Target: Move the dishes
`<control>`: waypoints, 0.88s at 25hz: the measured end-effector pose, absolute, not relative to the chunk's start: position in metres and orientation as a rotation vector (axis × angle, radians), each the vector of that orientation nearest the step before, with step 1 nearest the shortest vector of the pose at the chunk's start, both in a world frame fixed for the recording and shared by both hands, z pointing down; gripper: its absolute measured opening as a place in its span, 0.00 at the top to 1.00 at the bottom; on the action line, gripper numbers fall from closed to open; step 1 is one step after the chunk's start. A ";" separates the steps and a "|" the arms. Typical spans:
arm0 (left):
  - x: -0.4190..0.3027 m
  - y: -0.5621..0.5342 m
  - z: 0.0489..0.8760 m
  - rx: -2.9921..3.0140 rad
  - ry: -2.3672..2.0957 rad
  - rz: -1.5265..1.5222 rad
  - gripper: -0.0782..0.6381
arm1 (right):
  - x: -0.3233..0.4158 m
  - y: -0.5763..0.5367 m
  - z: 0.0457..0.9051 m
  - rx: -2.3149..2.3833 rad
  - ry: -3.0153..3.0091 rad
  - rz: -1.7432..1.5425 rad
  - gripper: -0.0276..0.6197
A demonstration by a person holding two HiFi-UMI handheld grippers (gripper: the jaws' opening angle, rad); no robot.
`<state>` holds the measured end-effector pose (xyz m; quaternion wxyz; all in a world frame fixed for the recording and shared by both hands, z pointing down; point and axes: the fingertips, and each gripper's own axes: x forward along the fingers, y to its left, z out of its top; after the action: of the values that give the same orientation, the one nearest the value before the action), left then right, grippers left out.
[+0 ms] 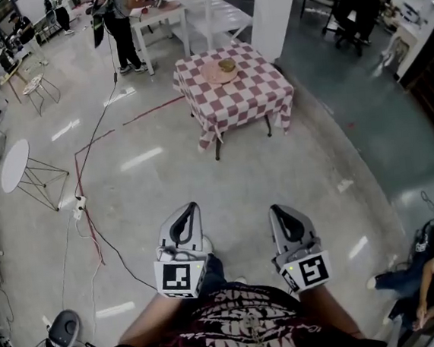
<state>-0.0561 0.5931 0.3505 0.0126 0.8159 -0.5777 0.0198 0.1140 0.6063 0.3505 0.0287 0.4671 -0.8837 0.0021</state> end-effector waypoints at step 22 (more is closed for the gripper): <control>-0.143 0.433 0.341 2.587 -1.705 0.029 0.86 | 0.018 0.453 0.336 1.515 -2.683 -0.024 0.90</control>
<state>-0.1425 0.4333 0.3414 0.0217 0.8348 -0.5501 0.0093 0.0185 0.4526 0.3360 0.0301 0.4914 -0.8704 -0.0079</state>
